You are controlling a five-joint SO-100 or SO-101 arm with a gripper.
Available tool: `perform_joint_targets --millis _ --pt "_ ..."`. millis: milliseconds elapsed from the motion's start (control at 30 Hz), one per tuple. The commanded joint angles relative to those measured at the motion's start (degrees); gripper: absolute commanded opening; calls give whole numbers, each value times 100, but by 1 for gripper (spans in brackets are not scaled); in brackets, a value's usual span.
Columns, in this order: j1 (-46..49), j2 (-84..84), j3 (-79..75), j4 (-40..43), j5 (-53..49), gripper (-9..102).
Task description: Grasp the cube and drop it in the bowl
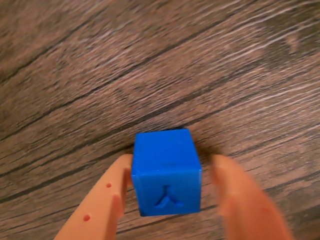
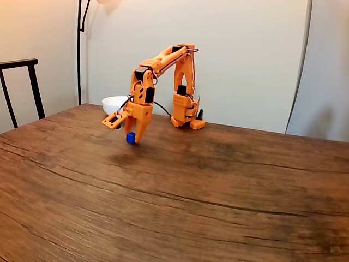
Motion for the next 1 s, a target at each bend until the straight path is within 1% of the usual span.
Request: perform_joint_targets --millis 0,67,167,700,833,967 --pt "-44 18 -44 -26 -53 8" --pt "-62 18 -35 -26 -62 5" --pt "-97 18 -18 -9 -167 3" --pt "-44 105 -123 -44 -105 3" --pt "-44 114 -483 149 -62 3" --pt "-35 114 -1151 642 202 3"
